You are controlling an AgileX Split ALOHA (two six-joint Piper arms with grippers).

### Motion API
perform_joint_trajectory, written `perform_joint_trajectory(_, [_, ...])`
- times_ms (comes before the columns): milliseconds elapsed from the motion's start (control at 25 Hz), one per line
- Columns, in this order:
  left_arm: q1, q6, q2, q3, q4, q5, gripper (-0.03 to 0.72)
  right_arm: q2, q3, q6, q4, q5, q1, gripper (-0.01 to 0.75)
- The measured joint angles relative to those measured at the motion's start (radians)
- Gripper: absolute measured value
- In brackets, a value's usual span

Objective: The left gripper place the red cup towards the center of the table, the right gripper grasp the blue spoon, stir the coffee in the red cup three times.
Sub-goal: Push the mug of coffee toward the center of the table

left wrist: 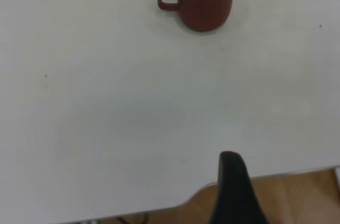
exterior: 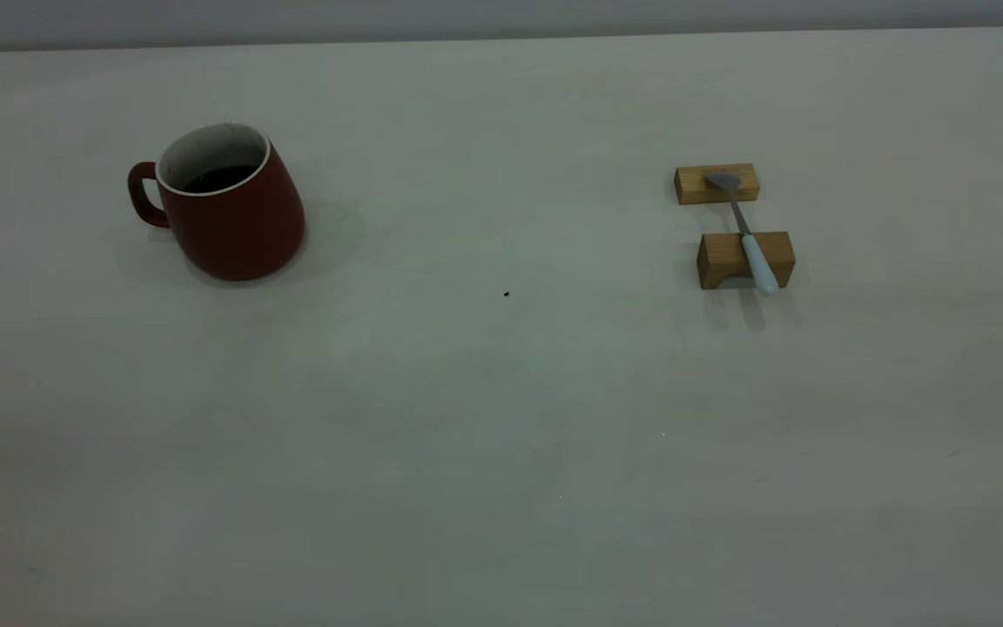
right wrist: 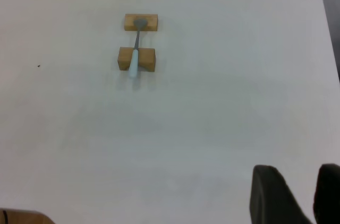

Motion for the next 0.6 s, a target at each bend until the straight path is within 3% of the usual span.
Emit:
perform_joint_trajectory(280, [0.000,-0.150,0.230,-0.113,0.055,0.013,0.551,0.000,0.000,0.000,0.000,0.000,0.000,0.240])
perform_joint_trajectory(600, [0.000,-0.135,0.697,-0.262,0.055,-0.207,0.551,0.000,0.000,0.000,0.000,0.000,0.000,0.240])
